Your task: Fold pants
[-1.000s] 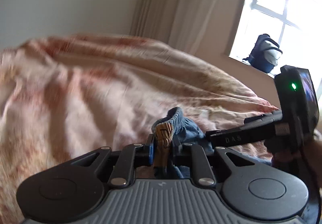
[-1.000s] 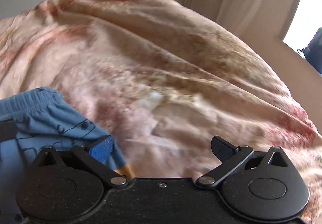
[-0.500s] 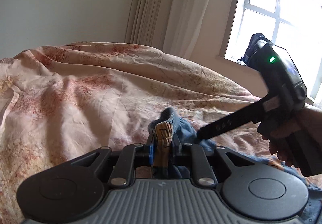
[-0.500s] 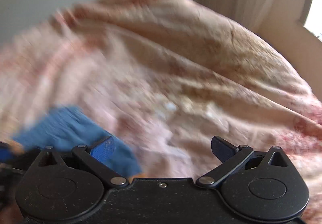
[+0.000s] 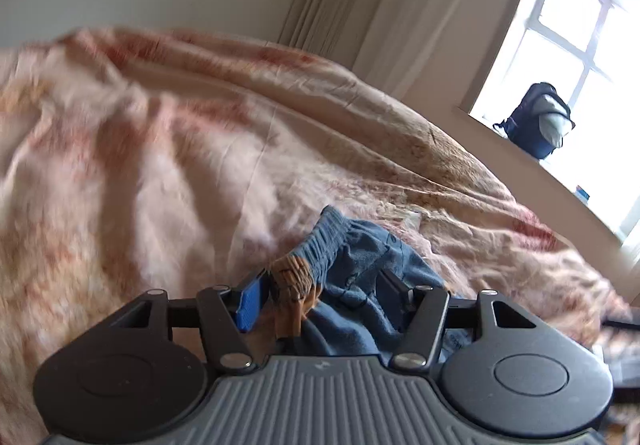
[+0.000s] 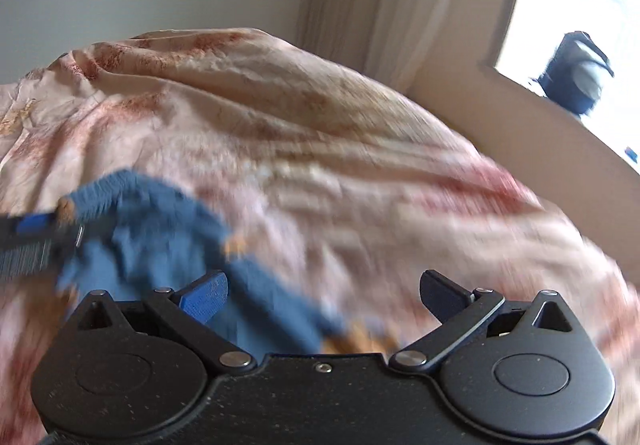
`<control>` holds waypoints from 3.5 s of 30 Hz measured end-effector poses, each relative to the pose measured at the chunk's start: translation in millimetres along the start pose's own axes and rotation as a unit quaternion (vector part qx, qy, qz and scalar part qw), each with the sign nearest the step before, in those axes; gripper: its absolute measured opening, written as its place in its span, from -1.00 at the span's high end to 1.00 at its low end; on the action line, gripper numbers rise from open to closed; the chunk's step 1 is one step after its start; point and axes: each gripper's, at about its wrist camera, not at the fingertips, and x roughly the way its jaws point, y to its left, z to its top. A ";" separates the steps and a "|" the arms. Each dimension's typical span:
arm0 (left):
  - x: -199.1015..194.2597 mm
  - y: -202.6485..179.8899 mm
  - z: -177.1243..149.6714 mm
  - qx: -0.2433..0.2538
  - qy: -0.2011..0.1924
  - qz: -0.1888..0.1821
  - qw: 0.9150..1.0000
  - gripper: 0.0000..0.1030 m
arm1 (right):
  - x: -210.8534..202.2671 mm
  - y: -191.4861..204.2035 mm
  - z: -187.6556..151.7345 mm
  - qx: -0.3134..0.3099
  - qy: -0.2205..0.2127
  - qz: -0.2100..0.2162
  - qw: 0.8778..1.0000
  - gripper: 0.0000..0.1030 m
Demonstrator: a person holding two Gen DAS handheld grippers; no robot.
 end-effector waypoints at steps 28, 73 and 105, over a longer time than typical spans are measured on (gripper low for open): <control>-18.1 -14.5 16.5 0.000 -0.025 -0.096 0.995 0.71 | -94.4 -36.7 -116.1 0.089 -0.038 -0.060 0.994 -0.99; -93.8 -215.9 -204.9 0.508 0.053 -0.238 0.826 0.39 | -111.2 -166.3 -165.2 0.349 -0.046 0.073 0.933 -0.49; -105.6 -182.0 -127.4 0.375 0.134 -0.273 0.876 -1.00 | -133.1 -160.0 -173.4 0.329 -0.014 -0.011 0.944 -0.79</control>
